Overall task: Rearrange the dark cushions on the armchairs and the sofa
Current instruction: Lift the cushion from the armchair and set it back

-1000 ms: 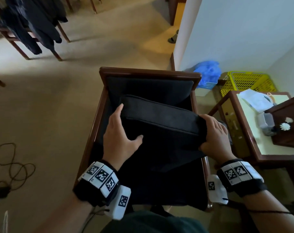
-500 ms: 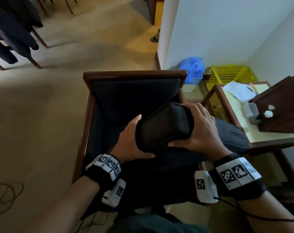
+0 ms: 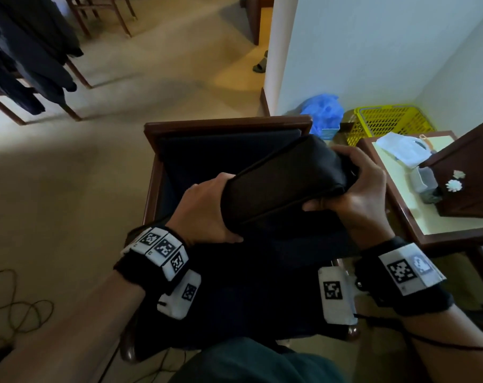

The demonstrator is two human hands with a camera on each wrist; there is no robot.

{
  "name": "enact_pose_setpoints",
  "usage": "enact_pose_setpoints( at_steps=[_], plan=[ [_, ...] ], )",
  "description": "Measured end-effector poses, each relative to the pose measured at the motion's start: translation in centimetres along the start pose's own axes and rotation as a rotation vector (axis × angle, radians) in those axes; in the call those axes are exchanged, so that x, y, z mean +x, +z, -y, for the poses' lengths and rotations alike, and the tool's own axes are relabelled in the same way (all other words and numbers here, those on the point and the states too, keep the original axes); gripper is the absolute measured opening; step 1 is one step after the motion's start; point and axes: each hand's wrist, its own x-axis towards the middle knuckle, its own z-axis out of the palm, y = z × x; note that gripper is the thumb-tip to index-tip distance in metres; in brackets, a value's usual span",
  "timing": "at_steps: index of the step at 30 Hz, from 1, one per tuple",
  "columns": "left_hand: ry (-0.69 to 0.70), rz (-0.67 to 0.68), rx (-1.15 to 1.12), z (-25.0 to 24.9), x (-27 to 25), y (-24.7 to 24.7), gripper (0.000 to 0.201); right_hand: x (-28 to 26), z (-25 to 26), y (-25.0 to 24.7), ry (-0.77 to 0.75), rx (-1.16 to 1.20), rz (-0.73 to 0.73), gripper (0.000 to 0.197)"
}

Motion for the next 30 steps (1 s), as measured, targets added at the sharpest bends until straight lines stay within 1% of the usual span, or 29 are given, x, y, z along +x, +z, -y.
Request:
enact_pose_setpoints(
  at_steps=[2, 3, 5, 6, 8, 10, 12, 14, 16, 17, 18, 19, 20, 21, 22, 23, 24, 25, 26, 27, 28, 29, 30],
  plan=[
    [-0.006, 0.015, 0.075, 0.2, -0.1, -0.2, 0.105, -1.1, -1.7, 0.5, 0.073, 0.085, -0.002, 0.098],
    [-0.007, 0.032, 0.107, 0.5, -0.4, 0.1, 0.103, -1.9, -2.8, 1.1, 0.123, 0.11, 0.023, 0.101],
    [-0.038, 0.099, 0.15, 1.6, -1.1, 1.9, 0.099, -3.9, -5.3, 2.4, 0.23, 0.127, 0.116, 0.099],
    [-0.066, 0.133, 0.159, 2.0, -1.5, 3.2, 0.097, -5.0, -6.7, 2.9, 0.308, 0.131, 0.142, 0.096],
    [-0.117, 0.19, 0.167, 1.9, -1.9, 6.4, 0.093, -7.0, -9.0, 3.2, 0.524, 0.202, 0.11, 0.085],
    [-0.132, 0.231, 0.2, 0.8, -1.2, 9.8, 0.092, -8.2, -10.9, 2.2, 0.68, 0.23, 0.086, 0.083],
    [-0.132, 0.266, 0.235, -0.8, -0.2, 12.4, 0.095, -9.0, -12.4, 0.5, 0.776, 0.227, 0.06, 0.085],
    [-0.123, 0.288, 0.262, -1.6, 0.3, 13.9, 0.101, -9.6, -13.8, -0.8, 0.814, 0.253, 0.047, 0.09],
    [-0.132, 0.28, 0.208, -1.3, 0.0, 14.3, 0.1, -10.1, -15.1, -1.3, 0.842, 0.274, 0.069, 0.095],
    [-0.155, 0.227, 0.15, -0.7, -0.4, 14.2, 0.093, -10.2, -15.4, -1.5, 0.859, 0.305, 0.065, 0.094],
    [-0.194, 0.124, 0.104, 0.0, -0.9, 14.0, 0.081, -10.2, -15.5, -1.7, 0.889, 0.38, 0.041, 0.089],
    [-0.261, -0.006, 0.088, 1.0, -1.6, 13.5, 0.069, -10.1, -15.4, -1.7, 0.921, 0.48, -0.004, 0.077],
    [-0.371, -0.119, 0.095, 2.4, -2.4, 12.8, 0.059, -9.9, -14.9, -1.6, 0.951, 0.602, -0.04, 0.059],
    [-0.53, -0.179, 0.094, 3.8, -3.3, 11.8, 0.052, -9.6, -14.5, -1.4, 0.994, 0.674, -0.078, 0.046],
    [-0.707, -0.189, 0.089, 5.4, -4.4, 10.9, 0.047, -9.5, -14.2, -1.2, 1.035, 0.682, -0.128, 0.035],
    [-0.873, -0.175, 0.082, 7.4, -5.7, 10.0, 0.043, -9.3, -14.6, -0.8, 1.097, 0.62, -0.169, 0.024],
    [-1.007, -0.166, 0.074, 9.2, -7.0, 9.1, 0.041, -8.8, -14.4, -0.3, 1.162, 0.541, -0.177, 0.02],
    [-1.101, -0.177, 0.054, 10.6, -8.1, 8.2, 0.039, -8.3, -14.5, 0.1, 1.234, 0.446, -0.154, 0.032],
    [-1.168, -0.217, 0.016, 11.5, -9.1, 7.4, 0.036, -7.8, -14.7, 0.5, 1.295, 0.345, -0.128, 0.047],
    [-1.223, -0.262, -0.049, 12.2, -9.7, 6.8, 0.032, -7.3, -14.8, 0.7, 1.335, 0.251, -0.087, 0.054],
    [-1.267, -0.302, -0.151, 12.7, -10.1, 6.4, 0.028, -6.8, -14.9, 0.9, 1.357, 0.191, -0.042, 0.055],
    [-1.314, -0.337, -0.27, 13.0, -10.3, 6.2, 0.027, -6.5, -15.0, 0.9, 1.385, 0.189, -0.015, 0.055],
    [-1.366, -0.362, -0.377, 13.4, -10.4, 6.2, 0.03, -6.2, -15.2, 0.8, 1.422, 0.211, 0.003, 0.059]
  ],
)
